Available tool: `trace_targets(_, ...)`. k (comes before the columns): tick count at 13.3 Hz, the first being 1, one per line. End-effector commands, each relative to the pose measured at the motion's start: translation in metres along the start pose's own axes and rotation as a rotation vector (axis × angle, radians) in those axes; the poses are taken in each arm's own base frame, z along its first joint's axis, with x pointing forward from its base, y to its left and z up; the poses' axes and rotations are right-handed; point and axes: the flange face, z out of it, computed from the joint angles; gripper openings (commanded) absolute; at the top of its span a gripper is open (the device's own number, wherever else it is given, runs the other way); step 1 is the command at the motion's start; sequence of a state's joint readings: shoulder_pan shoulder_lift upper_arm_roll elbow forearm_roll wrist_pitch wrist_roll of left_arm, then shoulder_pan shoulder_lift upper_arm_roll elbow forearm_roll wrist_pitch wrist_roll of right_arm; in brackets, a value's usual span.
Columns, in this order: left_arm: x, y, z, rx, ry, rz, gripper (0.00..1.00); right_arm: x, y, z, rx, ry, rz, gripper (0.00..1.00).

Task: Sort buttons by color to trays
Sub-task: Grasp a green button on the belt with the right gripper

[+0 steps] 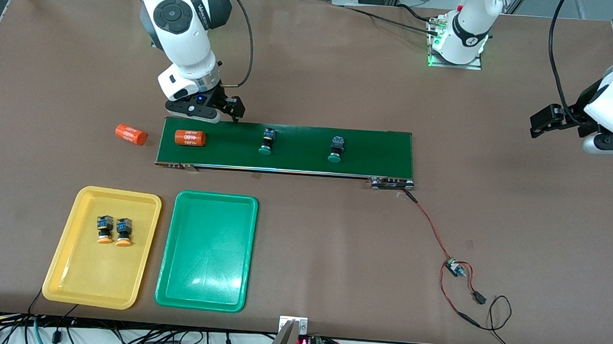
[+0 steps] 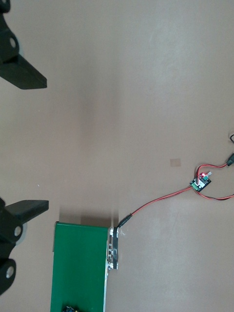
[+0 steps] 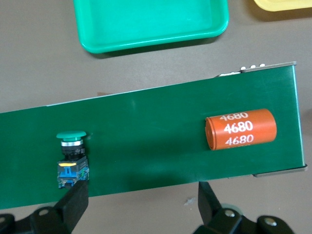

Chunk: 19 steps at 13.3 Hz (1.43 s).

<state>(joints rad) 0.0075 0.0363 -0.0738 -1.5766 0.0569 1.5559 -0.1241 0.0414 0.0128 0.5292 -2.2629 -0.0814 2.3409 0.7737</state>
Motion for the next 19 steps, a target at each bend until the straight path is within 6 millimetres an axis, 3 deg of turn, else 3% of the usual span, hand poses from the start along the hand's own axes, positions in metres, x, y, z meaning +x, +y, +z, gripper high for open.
trace_targets(1, -0.002, -0.001, -0.009, -0.002, -0.005, 0.021, 1.00, -0.003, -0.005, 0.021, -0.037, 0.027, -0.072, 1.00)
trace_targets(5, -0.003, -0.001, -0.009, -0.002, -0.005, 0.023, 1.00, -0.001, -0.005, 0.026, -0.033, 0.023, -0.189, 1.00)
trace_targets(9, -0.003, 0.001, -0.009, -0.002, -0.003, 0.026, 1.00, -0.001, -0.008, 0.035, -0.017, 0.016, -0.188, 1.00)
trace_targets(19, -0.007, 0.003, -0.010, -0.006, -0.025, 0.029, 1.00, 0.002, -0.020, 0.081, 0.086, 0.006, -0.193, 1.00)
